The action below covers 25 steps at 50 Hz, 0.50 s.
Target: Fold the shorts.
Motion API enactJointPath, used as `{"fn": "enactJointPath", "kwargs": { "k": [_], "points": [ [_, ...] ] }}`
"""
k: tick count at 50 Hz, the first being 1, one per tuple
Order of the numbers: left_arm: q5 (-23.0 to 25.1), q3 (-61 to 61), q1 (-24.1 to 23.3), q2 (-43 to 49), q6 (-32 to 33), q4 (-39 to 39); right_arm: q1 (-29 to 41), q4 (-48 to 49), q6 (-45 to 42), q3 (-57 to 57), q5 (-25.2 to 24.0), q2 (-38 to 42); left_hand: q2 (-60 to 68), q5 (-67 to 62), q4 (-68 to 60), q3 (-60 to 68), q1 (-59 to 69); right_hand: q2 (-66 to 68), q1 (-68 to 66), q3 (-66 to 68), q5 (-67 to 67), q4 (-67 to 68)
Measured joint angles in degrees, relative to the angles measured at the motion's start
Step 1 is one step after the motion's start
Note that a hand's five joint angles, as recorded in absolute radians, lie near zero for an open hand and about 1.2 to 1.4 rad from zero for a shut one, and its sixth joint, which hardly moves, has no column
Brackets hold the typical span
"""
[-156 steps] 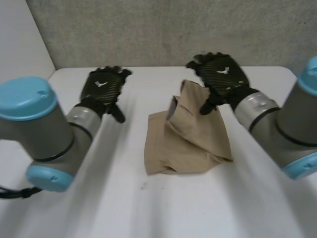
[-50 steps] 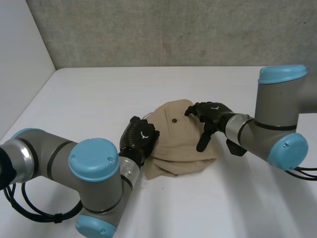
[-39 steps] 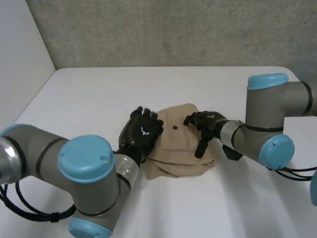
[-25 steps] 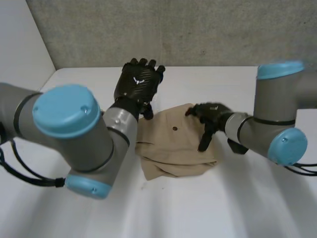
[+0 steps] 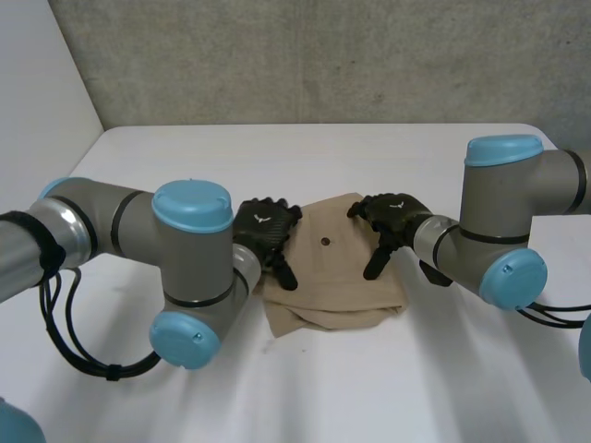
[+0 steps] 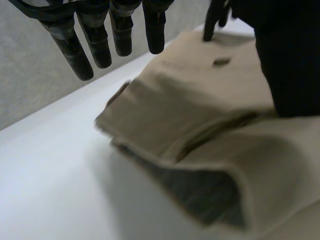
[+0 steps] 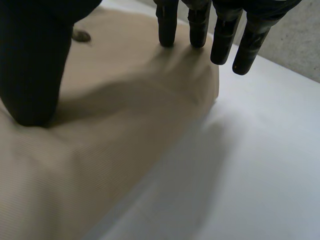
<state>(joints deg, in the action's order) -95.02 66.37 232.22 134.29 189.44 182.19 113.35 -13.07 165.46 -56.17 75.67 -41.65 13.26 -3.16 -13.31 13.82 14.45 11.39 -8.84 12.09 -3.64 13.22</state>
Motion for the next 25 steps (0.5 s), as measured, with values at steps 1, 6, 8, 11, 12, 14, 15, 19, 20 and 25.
{"fn": "enactJointPath", "kwargs": {
  "k": [1,6,8,11,12,14,15,19,20,25],
  "points": [
    [-0.2,0.2,0.2,0.1,0.6,0.0,0.0,0.0,-0.6,0.0,0.2,0.2,0.0,0.0,0.0,0.0,0.0,0.0,0.0,0.0,0.0,0.0],
    [-1.6,1.9,1.2,0.5,5.3,0.4,-0.1,-0.3,-4.7,-0.4,2.0,1.0,-0.1,0.2,0.0,0.0,0.0,-1.1,0.5,0.0,0.0,0.0],
    [-1.8,2.4,1.4,0.5,6.4,0.4,-0.2,-0.3,-5.8,-0.6,2.6,1.0,-0.1,0.2,0.0,0.0,0.0,-1.1,0.5,0.0,0.0,0.0],
    [-1.8,2.8,1.4,0.5,7.1,0.4,-0.1,-0.4,-6.4,-0.8,3.0,1.1,-0.1,0.2,0.0,0.0,0.0,-1.6,0.9,0.0,0.0,0.0],
    [-1.8,3.1,1.4,0.5,7.5,0.4,-0.1,-0.4,-6.6,-0.9,3.1,1.0,-0.1,0.2,0.0,0.0,0.0,-1.7,0.9,0.0,0.0,0.0],
    [-1.8,3.3,1.4,0.4,7.7,0.4,-0.1,-0.4,-6.8,-1.0,3.1,1.0,-0.1,0.2,0.0,0.0,0.0,-1.7,1.0,0.0,0.0,0.0],
    [-1.7,3.5,1.4,0.3,7.8,0.4,-0.1,-0.4,-6.8,-1.1,3.1,0.9,-0.1,0.2,0.0,0.0,0.0,-1.7,1.1,0.0,0.0,0.0],
    [-1.4,3.7,1.3,-0.5,7.7,0.3,-0.1,-0.4,-6.6,-1.0,2.9,0.5,-0.1,0.2,0.0,0.0,0.0,-1.7,1.1,0.0,0.0,0.0],
    [-1.4,3.7,1.3,-1.0,7.6,0.3,-0.1,-0.4,-6.5,-0.9,2.9,0.2,-0.1,0.2,0.0,0.0,0.0,-1.7,1.1,0.0,0.0,0.0],
    [-1.3,3.4,1.3,-5.2,7.0,0.3,-0.1,0.3,-5.6,-0.8,2.7,-3.8,-0.2,0.5,0.0,0.0,0.0,-1.7,1.1,0.0,0.1,0.0]
  ]
}}
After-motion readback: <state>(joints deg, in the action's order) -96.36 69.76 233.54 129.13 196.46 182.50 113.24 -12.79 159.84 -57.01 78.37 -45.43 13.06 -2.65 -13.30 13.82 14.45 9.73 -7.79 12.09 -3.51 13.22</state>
